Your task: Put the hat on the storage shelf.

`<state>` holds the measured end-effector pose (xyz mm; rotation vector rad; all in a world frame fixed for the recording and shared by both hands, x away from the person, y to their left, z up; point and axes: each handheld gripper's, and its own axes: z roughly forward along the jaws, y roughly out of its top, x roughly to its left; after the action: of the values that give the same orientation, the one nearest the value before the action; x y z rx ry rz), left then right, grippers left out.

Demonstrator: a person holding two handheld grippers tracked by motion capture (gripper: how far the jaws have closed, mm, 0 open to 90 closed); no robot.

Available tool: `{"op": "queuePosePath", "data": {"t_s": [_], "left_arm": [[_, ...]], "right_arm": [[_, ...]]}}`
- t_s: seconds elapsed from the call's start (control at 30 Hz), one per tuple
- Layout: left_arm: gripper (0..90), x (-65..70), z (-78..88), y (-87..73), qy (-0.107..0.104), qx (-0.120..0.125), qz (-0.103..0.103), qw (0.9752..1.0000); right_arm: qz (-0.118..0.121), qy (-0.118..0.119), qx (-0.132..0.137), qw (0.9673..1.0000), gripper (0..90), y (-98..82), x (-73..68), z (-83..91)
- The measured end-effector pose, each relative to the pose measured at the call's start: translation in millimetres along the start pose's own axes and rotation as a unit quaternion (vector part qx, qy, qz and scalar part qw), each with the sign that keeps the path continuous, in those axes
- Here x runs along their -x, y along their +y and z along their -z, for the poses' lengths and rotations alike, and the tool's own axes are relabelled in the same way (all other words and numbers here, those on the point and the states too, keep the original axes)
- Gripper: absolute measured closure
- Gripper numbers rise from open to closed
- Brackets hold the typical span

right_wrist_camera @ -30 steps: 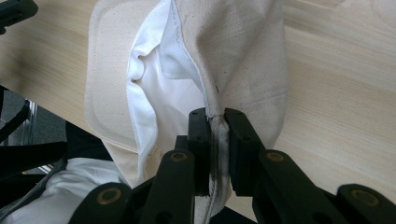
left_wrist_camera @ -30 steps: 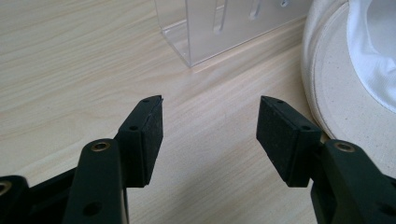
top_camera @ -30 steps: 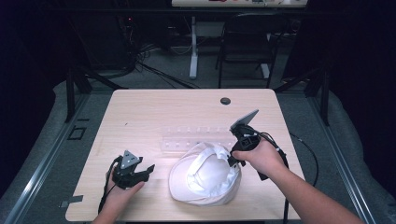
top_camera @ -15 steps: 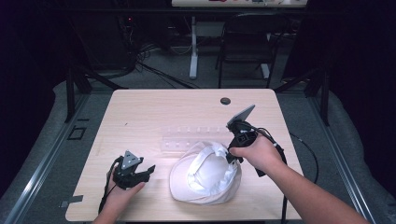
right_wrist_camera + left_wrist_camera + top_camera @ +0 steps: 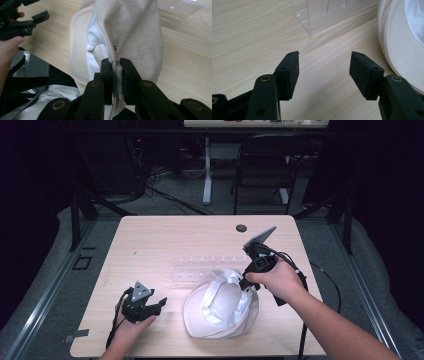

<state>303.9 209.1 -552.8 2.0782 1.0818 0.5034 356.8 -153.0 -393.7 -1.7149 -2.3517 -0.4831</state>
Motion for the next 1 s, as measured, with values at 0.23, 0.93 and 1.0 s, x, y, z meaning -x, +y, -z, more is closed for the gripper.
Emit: {"op": "queuePosePath", "data": {"t_s": [0.23, 0.93, 1.0], "left_arm": [[41.6, 0.9, -1.5, -0.4, 0.001, 0.002, 0.0, 1.0], [41.6, 1.8, -1.6, -0.3, 0.0, 0.002, -0.001, 1.0], [41.6, 1.7, -1.6, -0.4, 0.0, 0.002, -0.001, 1.0]], "right_arm": [[0.004, 0.012, 0.007, 0.9999, 81.4, 1.9, -7.3, 10.9], [0.011, 0.05, 0.041, 0.9979, 81.5, 2.9, -20.6, 46.3], [0.011, 0.055, 0.04, 0.9977, 81.5, 3.0, -20.0, 47.2]]}}
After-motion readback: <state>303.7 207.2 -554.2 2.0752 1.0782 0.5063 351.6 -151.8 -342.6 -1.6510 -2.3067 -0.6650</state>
